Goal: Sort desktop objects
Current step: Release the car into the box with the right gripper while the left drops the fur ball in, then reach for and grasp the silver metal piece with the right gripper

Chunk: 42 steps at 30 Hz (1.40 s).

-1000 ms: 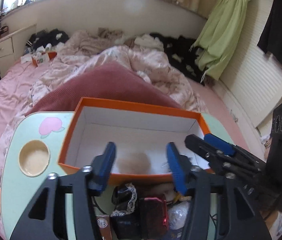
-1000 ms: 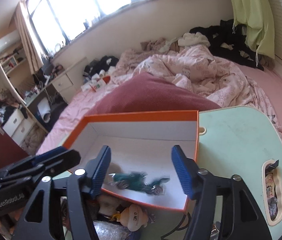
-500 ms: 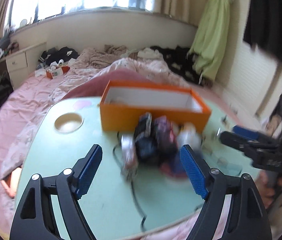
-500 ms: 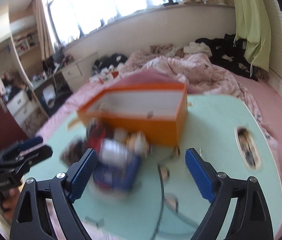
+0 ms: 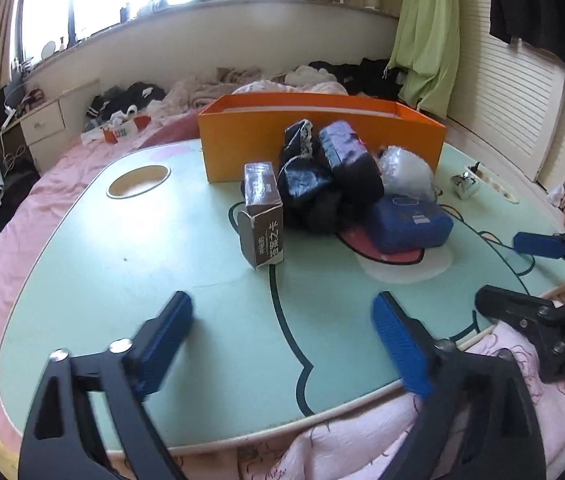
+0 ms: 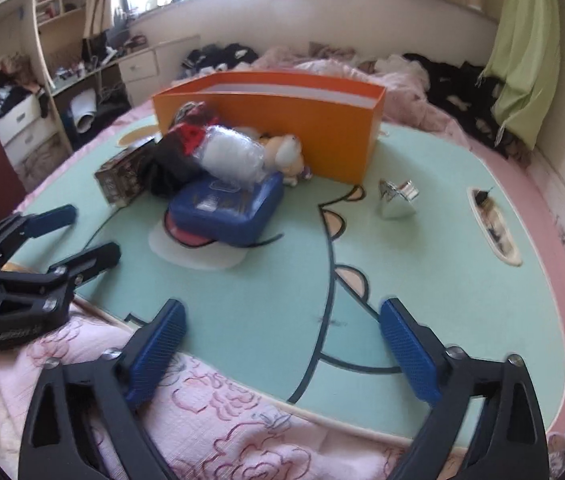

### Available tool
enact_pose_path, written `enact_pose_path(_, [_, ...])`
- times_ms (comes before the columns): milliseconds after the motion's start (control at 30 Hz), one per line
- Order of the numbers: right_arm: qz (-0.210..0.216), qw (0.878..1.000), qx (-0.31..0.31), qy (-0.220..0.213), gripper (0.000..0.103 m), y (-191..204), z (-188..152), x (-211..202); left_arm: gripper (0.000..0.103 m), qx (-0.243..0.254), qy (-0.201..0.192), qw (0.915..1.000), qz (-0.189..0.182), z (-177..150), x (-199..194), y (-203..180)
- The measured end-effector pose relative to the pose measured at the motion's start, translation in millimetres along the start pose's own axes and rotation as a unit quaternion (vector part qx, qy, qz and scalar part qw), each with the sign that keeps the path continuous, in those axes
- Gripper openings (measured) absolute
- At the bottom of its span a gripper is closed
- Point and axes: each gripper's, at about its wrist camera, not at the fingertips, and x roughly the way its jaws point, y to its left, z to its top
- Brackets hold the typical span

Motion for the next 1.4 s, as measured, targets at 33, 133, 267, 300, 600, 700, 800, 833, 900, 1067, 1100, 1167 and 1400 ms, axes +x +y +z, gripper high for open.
enact_pose_path(33, [-0.001,1.000,0.002,0.002,0.102,-1,0,1,0.095,-0.001,-0.001,1.0000,-0.001,-1,1,0])
enact_pose_path(133, [0.000,1.000,0.003,0.005,0.103,-3,0,3,0.103,0.000,-0.007,1.0000,-0.004,-1,3,2])
enact_pose_path(267, [0.000,1.000,0.003,0.005,0.103,-3,0,3,0.103,0.003,-0.012,0.9999,-0.008,-2,4,3])
enact_pose_path(300, [0.000,1.000,0.003,0.005,0.103,-2,0,4,0.103,0.003,-0.014,0.9999,-0.008,-2,4,3])
enact_pose_path(600, [0.000,1.000,0.003,0.005,0.103,-2,0,5,0.103,0.004,-0.015,0.9998,-0.009,-3,4,2])
enact_pose_path(700, [0.001,1.000,0.003,0.002,0.103,-1,1,5,0.103,0.005,-0.016,0.9998,-0.010,-2,5,2])
enact_pose_path(800, [0.006,1.000,0.008,-0.003,0.103,-2,0,3,0.103,0.005,-0.016,0.9998,-0.010,-2,5,2])
enact_pose_path(833, [0.010,1.000,0.011,-0.006,0.103,-3,0,3,0.103,0.005,-0.016,0.9998,-0.010,-2,5,2])
enact_pose_path(900, [0.018,1.000,0.017,-0.010,0.103,-5,-1,1,0.103,0.005,-0.016,0.9998,-0.010,-2,5,2])
enact_pose_path(1067, [0.033,0.999,0.032,-0.021,0.103,-10,-2,-3,0.103,0.005,-0.016,0.9998,-0.010,-2,5,2])
enact_pose_path(1100, [0.034,0.999,0.035,-0.023,0.103,-11,-2,-4,0.103,0.005,-0.016,0.9998,-0.010,-2,5,2])
enact_pose_path(1167, [0.039,0.998,0.041,-0.026,0.103,-15,-2,-5,0.103,0.005,-0.016,0.9998,-0.010,-2,5,2])
enact_pose_path(1400, [0.046,0.996,0.062,-0.041,0.103,-25,-2,-14,0.103,0.005,-0.016,0.9998,-0.010,-2,5,2])
